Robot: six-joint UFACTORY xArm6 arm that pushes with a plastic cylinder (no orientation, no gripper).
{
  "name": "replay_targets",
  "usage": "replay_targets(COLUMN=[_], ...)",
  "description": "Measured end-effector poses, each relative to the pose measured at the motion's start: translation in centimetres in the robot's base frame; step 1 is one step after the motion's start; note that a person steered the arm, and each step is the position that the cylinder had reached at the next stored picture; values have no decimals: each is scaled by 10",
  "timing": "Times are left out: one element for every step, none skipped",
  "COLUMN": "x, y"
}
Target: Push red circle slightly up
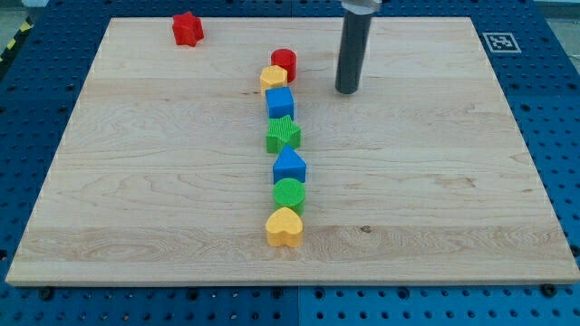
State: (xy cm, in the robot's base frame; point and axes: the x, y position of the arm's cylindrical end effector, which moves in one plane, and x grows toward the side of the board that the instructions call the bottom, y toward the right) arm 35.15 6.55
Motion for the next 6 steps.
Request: replay_targets(x=[-16, -36, -37, -29, -29, -29], y=[-18, -26, -27, -31, -68, -106])
